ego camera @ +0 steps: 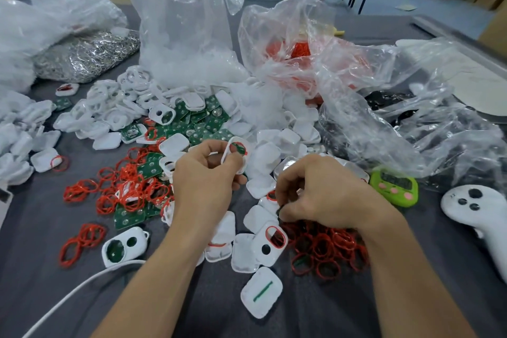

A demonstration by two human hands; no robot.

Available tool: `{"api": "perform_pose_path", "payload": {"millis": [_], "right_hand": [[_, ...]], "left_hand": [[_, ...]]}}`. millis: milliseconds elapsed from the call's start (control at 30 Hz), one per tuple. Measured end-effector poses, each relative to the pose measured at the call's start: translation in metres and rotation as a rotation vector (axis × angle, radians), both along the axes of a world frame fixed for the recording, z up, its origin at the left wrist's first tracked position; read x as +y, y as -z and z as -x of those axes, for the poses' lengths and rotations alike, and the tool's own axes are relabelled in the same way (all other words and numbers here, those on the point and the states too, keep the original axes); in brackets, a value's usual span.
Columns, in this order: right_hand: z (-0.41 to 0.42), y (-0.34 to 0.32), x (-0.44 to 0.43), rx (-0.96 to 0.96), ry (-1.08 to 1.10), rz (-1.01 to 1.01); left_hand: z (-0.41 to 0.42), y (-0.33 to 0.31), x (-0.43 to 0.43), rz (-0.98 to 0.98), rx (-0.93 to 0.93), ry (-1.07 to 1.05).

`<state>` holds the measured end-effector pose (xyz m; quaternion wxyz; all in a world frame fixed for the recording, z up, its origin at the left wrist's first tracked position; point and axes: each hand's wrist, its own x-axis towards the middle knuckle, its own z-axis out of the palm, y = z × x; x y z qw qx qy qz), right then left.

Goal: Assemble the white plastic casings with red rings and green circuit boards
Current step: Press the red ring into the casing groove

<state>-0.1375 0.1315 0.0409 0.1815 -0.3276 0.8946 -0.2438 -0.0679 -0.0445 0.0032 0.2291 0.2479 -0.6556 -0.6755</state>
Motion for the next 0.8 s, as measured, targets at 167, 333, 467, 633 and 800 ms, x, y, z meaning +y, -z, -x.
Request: {"api": "perform_pose_path", "payload": {"millis": [167, 333, 467, 633, 800], "right_hand": [[0.007, 0.000, 0.000, -0.394, 0.343, 0.713], [0.006, 0.005, -0.012, -0.757, 0.476, 1.063], [0.007, 0.006, -0.013, -0.864, 0.435, 1.121], [0.007, 0.012, -0.016, -0.867, 0.443, 1.123], [0.007, 0.014, -0.017, -0.649, 0.480, 1.014]], "left_hand": [[-0.001, 0.003, 0.003, -0.028, 0.021, 0.055], [0.000, 0.005, 0.009, -0.072, 0.042, 0.125], [-0.001, 0.003, 0.011, -0.093, 0.039, 0.179], [-0.003, -0.001, 0.013, -0.099, 0.031, 0.240], [-0.004, -0.002, 0.013, -0.057, 0.030, 0.239]]}}
